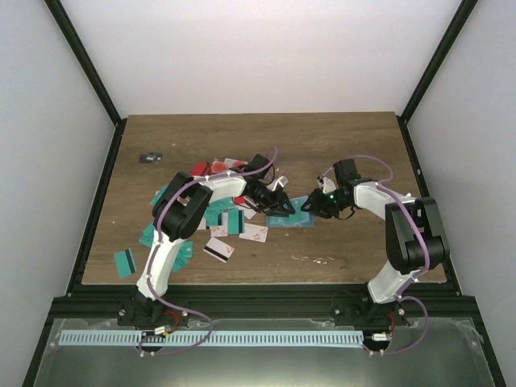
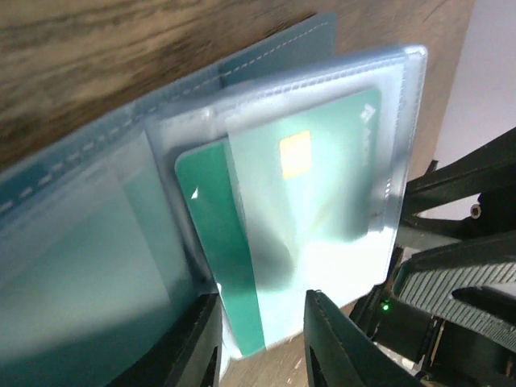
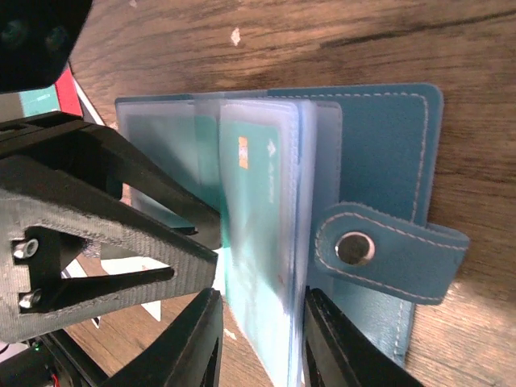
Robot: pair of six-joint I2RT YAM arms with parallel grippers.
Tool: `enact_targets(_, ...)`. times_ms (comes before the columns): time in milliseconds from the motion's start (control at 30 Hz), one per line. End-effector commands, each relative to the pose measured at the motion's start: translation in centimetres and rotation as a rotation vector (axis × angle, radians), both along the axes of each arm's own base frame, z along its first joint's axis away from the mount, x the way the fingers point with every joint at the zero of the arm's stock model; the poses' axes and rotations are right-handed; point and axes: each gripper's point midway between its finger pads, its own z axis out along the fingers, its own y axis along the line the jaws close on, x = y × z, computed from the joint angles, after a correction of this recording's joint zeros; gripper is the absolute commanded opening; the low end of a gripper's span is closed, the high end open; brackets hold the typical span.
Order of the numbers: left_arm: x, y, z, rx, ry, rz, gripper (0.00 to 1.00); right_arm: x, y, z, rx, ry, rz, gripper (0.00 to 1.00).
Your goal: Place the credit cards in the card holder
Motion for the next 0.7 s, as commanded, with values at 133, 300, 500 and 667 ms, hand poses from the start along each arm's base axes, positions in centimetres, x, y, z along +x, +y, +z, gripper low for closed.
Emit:
enact_targets(133,-1.8,2.3,-0.2,0.121,-0.007,-0.019,0.37,-0.2,-0.8,0.6,-0.047,0.005,-0.039,0.32)
enact_targets(300,-1.6,2.4,0.8,0.11,-0.042,-0.029,0.35,0.0,-0.8,1.9,-0.043,-0.03,-0.04,0.33)
enact_targets(500,-1.1,1.9,2.1,0.087,-0.071,-0.034,0.29,-0.4,-0.1,2.8,0.008,-0.05,-0.02,0.34)
enact_targets(667,-0.6,1.8,3.8,0.075,-0.106,-0.026,0.31,-0.4,0.7,3.4,0.062,-0.06,0.005,0.36)
